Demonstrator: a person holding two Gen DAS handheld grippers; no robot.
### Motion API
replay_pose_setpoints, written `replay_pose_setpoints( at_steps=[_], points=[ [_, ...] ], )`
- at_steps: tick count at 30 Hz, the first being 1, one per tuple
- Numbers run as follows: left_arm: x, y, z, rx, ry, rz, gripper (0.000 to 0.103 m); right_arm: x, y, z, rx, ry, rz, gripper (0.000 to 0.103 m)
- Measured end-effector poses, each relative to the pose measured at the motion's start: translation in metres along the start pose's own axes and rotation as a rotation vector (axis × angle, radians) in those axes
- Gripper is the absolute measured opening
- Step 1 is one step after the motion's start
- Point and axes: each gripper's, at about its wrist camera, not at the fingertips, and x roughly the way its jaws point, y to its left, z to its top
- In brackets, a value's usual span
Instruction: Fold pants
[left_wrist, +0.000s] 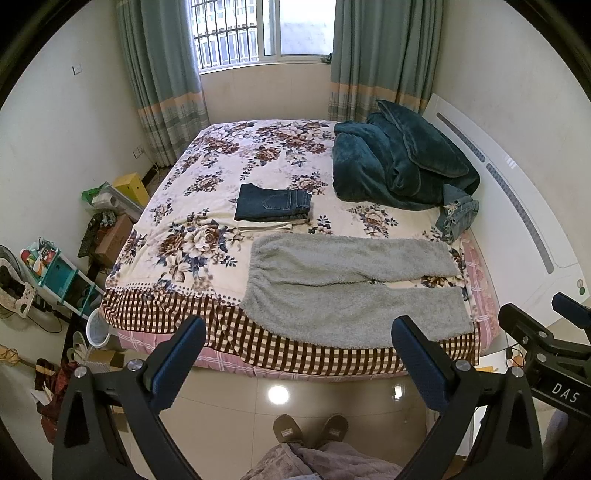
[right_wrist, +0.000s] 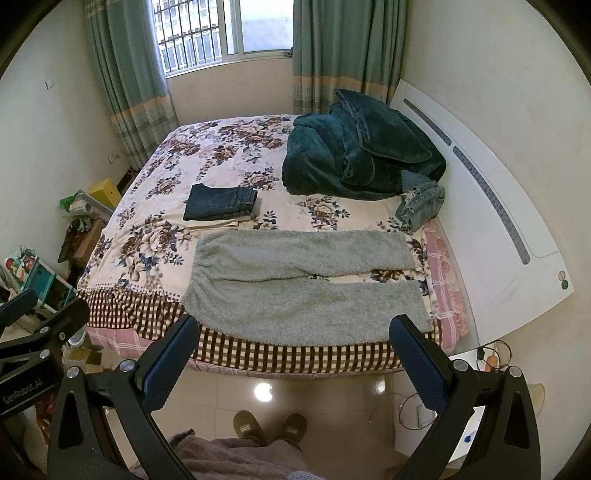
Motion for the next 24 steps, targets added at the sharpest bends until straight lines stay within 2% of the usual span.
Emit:
replay_pose_setpoints(
  at_steps=[10, 17, 24],
  points=[
    [0.0, -0.001, -0.001, -0.004, -0.005, 0.003, 0.103, -0.003, 0.004, 0.001, -0.001, 0.002, -0.001, 0.103],
    [0.002, -0.001, -0.001, -0.004, -0.001, -0.006, 0.103, -0.016, 0.023, 0.014, 0.0, 0.017, -0.009, 0.103],
    [0.019, 0.014, -0.007, -0.012, -0.01, 0.0, 0.103, 0.008, 0.024, 0.011, 0.068, 0.023, -0.041, 0.103]
  ],
)
